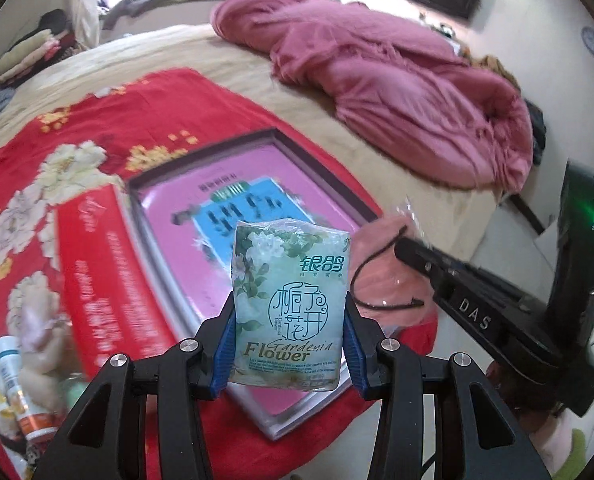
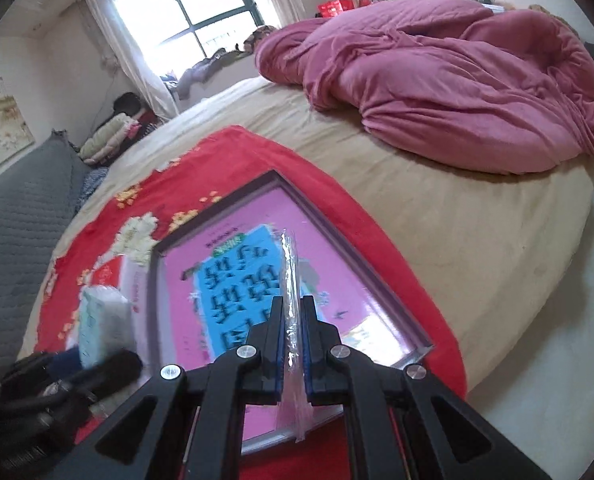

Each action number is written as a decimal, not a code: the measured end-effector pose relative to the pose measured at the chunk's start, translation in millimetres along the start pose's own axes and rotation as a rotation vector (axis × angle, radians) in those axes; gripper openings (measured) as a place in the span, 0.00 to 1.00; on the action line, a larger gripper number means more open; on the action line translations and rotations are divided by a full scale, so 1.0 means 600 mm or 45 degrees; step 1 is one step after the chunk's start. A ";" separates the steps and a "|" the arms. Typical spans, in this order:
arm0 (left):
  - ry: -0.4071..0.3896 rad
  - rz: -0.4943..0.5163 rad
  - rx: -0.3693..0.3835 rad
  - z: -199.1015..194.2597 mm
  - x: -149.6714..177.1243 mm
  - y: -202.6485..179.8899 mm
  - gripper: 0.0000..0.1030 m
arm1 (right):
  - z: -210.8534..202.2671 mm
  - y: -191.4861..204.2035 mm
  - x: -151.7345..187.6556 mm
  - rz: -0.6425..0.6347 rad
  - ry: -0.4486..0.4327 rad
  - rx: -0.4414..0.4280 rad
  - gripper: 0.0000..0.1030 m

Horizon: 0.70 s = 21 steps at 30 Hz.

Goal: Organize soft objects
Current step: 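Carry the tissue pack and mask bag to the grey tray and release both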

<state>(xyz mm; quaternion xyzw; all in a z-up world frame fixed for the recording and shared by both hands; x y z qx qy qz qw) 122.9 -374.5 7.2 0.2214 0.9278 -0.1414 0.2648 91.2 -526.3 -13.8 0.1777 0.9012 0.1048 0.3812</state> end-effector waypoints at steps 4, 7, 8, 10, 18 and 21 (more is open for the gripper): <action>0.056 0.013 -0.003 0.039 0.010 -0.017 0.46 | 0.022 -0.020 0.005 -0.021 0.060 0.032 0.08; 0.093 0.016 -0.018 0.064 0.015 -0.022 0.46 | 0.028 -0.031 0.009 0.005 0.058 0.035 0.08; 0.103 0.011 -0.023 0.072 0.017 -0.022 0.46 | 0.029 -0.034 0.008 0.007 0.059 0.042 0.09; 0.123 0.001 -0.027 0.083 0.020 -0.021 0.46 | 0.030 -0.037 0.007 0.000 0.056 0.070 0.10; 0.202 -0.040 -0.065 0.121 0.034 -0.013 0.47 | 0.044 -0.035 0.001 -0.065 0.084 0.117 0.25; 0.222 -0.031 -0.084 0.127 0.038 -0.014 0.48 | 0.046 -0.036 0.002 -0.068 0.086 0.127 0.36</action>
Point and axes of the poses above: each gripper's, at about its wrist camera, not at the fingertips, and z roughly the way its jaws point, y to its left, x to its underside, the point moved 4 cm from there along z, roughly the way its jaws point, and after that the axes turned 3 degrees about -x, right-handed, at the moved point
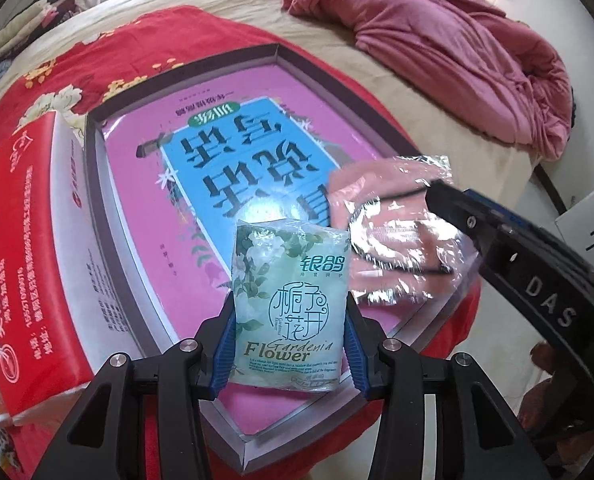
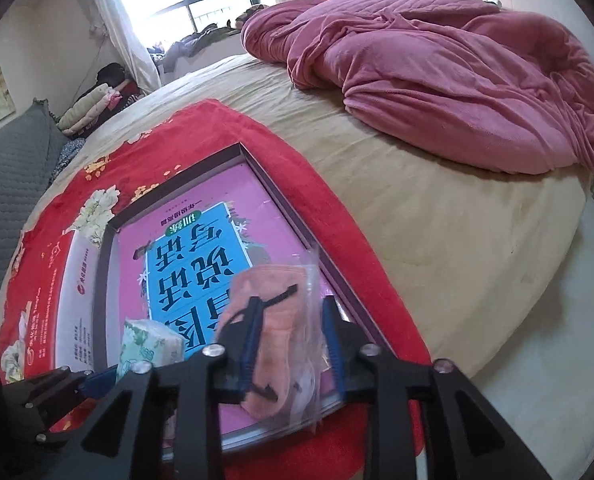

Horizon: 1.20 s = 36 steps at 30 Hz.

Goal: Organize soft objects
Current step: 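Carry the tissue pack and mask bag to the grey tray and release both, then move both tools back over the remaining pile of items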

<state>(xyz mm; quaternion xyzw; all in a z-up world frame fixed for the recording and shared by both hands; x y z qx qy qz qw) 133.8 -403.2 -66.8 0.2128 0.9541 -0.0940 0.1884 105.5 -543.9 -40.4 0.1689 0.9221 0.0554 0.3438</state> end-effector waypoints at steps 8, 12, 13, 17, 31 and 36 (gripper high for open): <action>0.036 0.017 -0.047 0.009 0.007 -0.003 0.49 | -0.024 -0.001 -0.006 0.001 -0.042 0.022 0.40; 0.049 0.024 -0.053 0.012 0.012 -0.005 0.50 | -0.036 0.004 -0.009 -0.019 -0.056 0.045 0.42; 0.047 0.025 -0.047 0.011 0.012 -0.005 0.50 | -0.039 0.004 -0.009 -0.024 -0.059 0.048 0.42; 0.045 0.025 -0.038 0.006 0.016 -0.004 0.52 | -0.051 0.007 -0.011 -0.044 -0.062 0.103 0.52; -0.018 0.026 -0.070 -0.049 0.030 0.014 0.71 | -0.108 0.009 -0.016 -0.017 -0.103 0.079 0.55; -0.084 0.006 -0.069 -0.099 0.036 0.031 0.72 | -0.132 0.022 -0.021 -0.018 -0.126 0.065 0.57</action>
Point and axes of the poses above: each gripper's, at about its wrist camera, not at the fingertips, and z roughly the way its jaws point, y to its left, x to its underside, the point moved 4 cm from there along z, roughly the way its jaws point, and after that the axes turned 3 degrees about -x, right-handed, at the moved point
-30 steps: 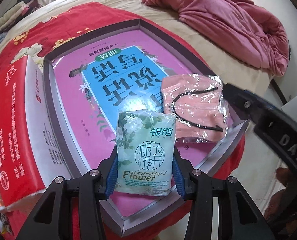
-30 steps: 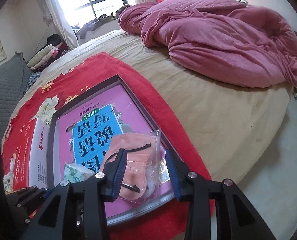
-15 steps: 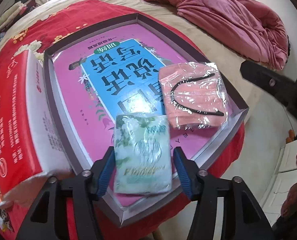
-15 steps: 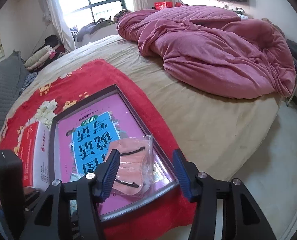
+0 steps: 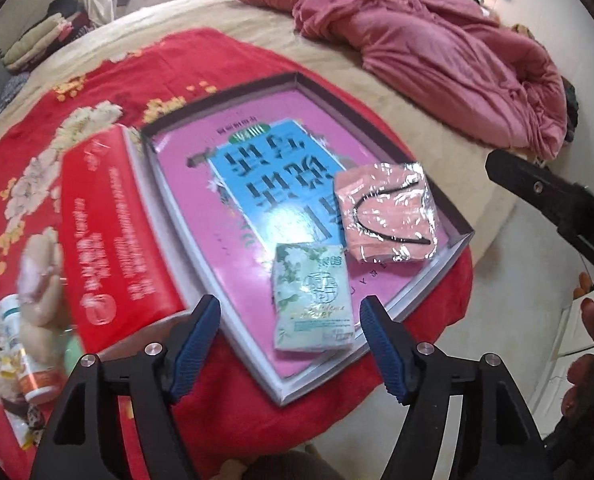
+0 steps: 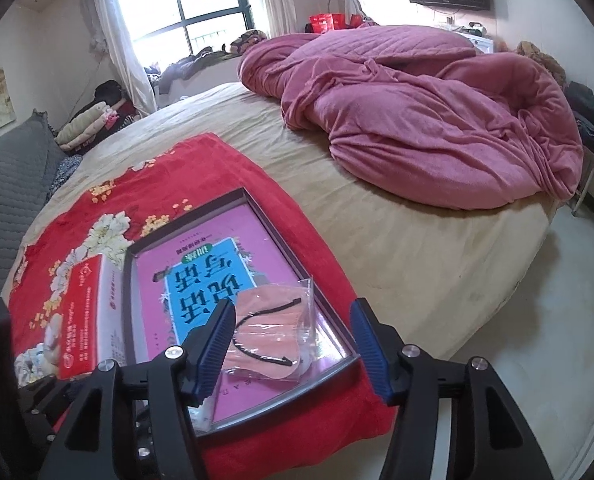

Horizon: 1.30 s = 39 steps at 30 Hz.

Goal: Organize soft objects
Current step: 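Move both tools back over the remaining pile of items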

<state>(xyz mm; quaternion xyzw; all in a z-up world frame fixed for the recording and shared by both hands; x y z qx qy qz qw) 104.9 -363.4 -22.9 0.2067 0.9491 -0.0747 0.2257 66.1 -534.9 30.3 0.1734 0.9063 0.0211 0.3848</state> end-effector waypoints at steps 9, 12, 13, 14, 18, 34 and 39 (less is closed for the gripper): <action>-0.082 -0.061 0.013 -0.072 0.005 0.050 0.73 | -0.047 0.063 -0.013 -0.081 -0.065 -0.018 0.63; -0.114 -0.072 -0.002 -0.095 0.007 0.067 0.73 | -0.059 0.084 -0.014 -0.100 -0.075 -0.029 0.64; -0.124 -0.078 -0.004 -0.103 0.008 0.072 0.73 | -0.063 0.090 -0.013 -0.106 -0.078 -0.033 0.64; -0.135 -0.082 -0.009 -0.111 0.010 0.079 0.73 | -0.067 0.098 -0.013 -0.116 -0.078 -0.037 0.65; -0.155 -0.104 -0.031 -0.132 0.015 0.105 0.74 | -0.080 0.128 -0.011 -0.151 -0.087 -0.050 0.66; -0.202 -0.232 -0.100 -0.188 0.070 0.231 0.74 | -0.115 0.262 0.020 -0.291 -0.084 -0.139 0.67; -0.204 -0.278 -0.124 -0.198 0.091 0.268 0.74 | -0.120 0.308 0.034 -0.347 -0.078 -0.165 0.67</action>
Point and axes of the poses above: each gripper's, at about its wrist camera, not at the fingertips, and z roughly the way its jaws point, y to its left, x to its underside, the point moved 4 cm from there along z, roughly the way its jaws point, and after that the axes turned 3 degrees about -x, right-handed, at the moved point
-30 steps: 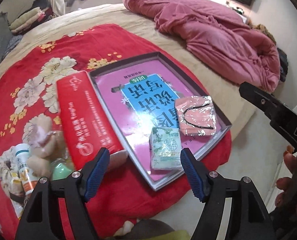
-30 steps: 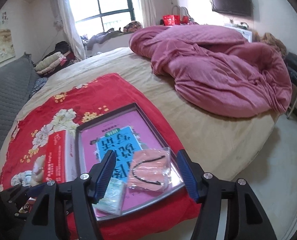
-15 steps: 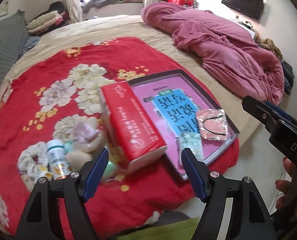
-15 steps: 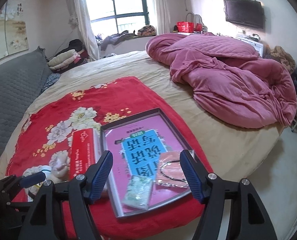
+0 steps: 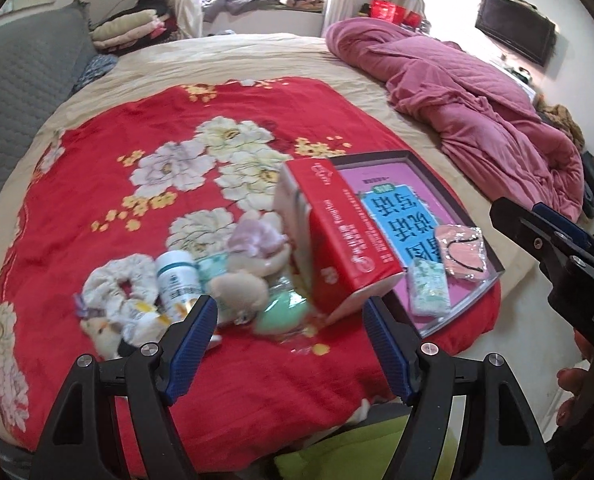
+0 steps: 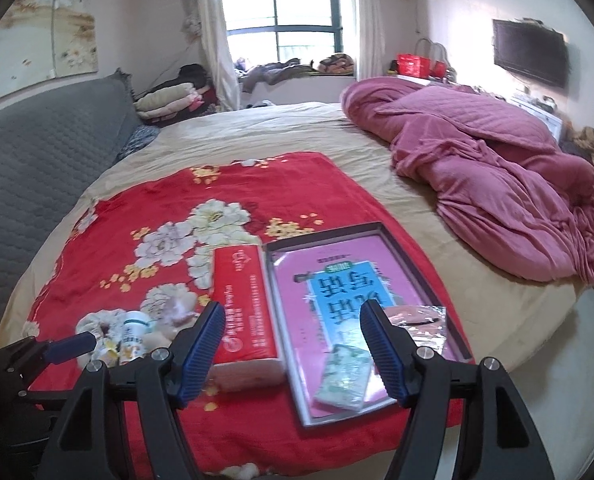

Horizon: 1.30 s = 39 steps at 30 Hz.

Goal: Organize soft objects
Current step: 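Move both tools back over the remaining pile of items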

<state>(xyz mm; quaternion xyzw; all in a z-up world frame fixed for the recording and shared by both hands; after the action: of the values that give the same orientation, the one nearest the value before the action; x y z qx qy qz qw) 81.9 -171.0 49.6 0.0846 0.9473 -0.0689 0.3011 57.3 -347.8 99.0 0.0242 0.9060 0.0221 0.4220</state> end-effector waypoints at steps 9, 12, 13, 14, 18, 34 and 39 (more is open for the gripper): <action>-0.002 -0.106 -0.048 -0.017 0.024 0.095 0.74 | 0.008 0.077 0.004 -0.080 0.020 -0.060 0.67; -0.001 -0.139 -0.078 -0.022 0.033 0.127 0.74 | 0.013 0.102 0.009 -0.097 0.032 -0.087 0.67; -0.003 -0.154 -0.086 -0.024 0.037 0.139 0.74 | 0.015 0.108 0.011 -0.102 0.036 -0.093 0.67; -0.002 -0.164 -0.092 -0.025 0.040 0.149 0.74 | 0.018 0.116 0.014 -0.109 0.041 -0.099 0.67; 0.003 -0.202 -0.116 -0.029 0.051 0.184 0.74 | 0.028 0.143 0.024 -0.139 0.064 -0.121 0.67; 0.067 -0.335 -0.186 -0.018 0.109 0.298 0.74 | 0.066 0.199 0.068 -0.224 0.163 -0.151 0.67; 0.100 -0.380 -0.205 -0.007 0.141 0.334 0.74 | 0.081 0.204 0.085 -0.247 0.196 -0.142 0.67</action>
<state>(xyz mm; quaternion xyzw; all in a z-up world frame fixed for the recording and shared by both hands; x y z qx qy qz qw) 51.9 35.2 -12.3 -0.0788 0.9629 -0.0334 0.2559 64.8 -221.3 36.4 -0.0886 0.9311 0.0333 0.3522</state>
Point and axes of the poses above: each gripper's, at about its wrist camera, not at the fingertips, and z roughly the way its jaws point, y to its left, x to its underside, the point moved 4 cm from there along z, roughly the way its jaws point, and after that the axes turned 3 degrees about -x, right-handed, at the moved point
